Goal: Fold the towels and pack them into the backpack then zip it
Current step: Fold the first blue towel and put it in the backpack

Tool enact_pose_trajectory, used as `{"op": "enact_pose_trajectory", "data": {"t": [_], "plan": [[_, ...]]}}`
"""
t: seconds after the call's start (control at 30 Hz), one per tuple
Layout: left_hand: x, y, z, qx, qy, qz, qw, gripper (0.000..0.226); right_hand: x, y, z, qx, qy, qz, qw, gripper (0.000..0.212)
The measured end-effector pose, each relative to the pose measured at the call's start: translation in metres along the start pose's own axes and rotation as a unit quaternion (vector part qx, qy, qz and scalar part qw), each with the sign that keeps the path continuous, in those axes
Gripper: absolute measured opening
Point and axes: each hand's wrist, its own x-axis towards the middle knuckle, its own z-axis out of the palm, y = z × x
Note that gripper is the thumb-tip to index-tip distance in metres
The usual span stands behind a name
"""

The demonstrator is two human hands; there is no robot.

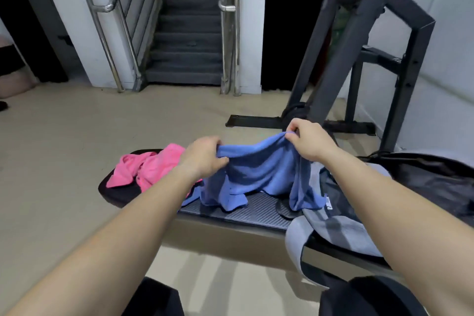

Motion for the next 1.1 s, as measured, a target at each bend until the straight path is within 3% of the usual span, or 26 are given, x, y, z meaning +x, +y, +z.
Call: {"op": "enact_pose_trajectory", "data": {"t": [0.1, 0.17, 0.27, 0.4, 0.5, 0.67, 0.83, 0.97, 1.1], "plan": [[-0.014, -0.011, 0.035, -0.018, -0.103, -0.004, 0.995, 0.015, -0.014, 0.014, 0.040, 0.018, -0.044, 0.015, 0.999, 0.011], [-0.020, -0.019, 0.057, -0.026, -0.121, -0.005, 0.992, 0.010, -0.024, 0.017, 0.063, 0.034, -0.061, 0.001, 0.998, 0.009], [-0.023, -0.023, 0.079, -0.048, -0.066, -0.006, 0.997, 0.017, -0.037, 0.016, 0.090, 0.048, -0.060, -0.005, 0.997, 0.011], [-0.019, -0.021, 0.094, -0.147, 0.002, -0.009, 0.989, 0.006, -0.043, 0.005, 0.117, 0.082, -0.077, -0.029, 0.993, 0.004], [-0.017, -0.019, 0.103, -0.184, 0.010, 0.009, 0.983, 0.008, -0.044, -0.005, 0.135, 0.111, -0.112, -0.053, 0.986, 0.026], [-0.007, -0.024, 0.110, -0.218, 0.000, 0.018, 0.976, 0.012, -0.032, -0.016, 0.147, 0.071, -0.125, -0.083, 0.986, 0.014], [-0.005, -0.031, 0.115, -0.136, -0.021, 0.024, 0.990, 0.018, -0.019, 0.004, 0.145, 0.020, -0.104, -0.077, 0.991, 0.006], [-0.006, -0.027, 0.114, -0.057, -0.031, 0.040, 0.997, 0.005, -0.014, 0.021, 0.144, -0.007, -0.058, -0.041, 0.997, 0.010], [-0.003, -0.024, 0.110, -0.008, -0.020, 0.039, 0.999, 0.014, -0.012, 0.023, 0.143, -0.039, -0.025, -0.016, 0.999, 0.010]]}}
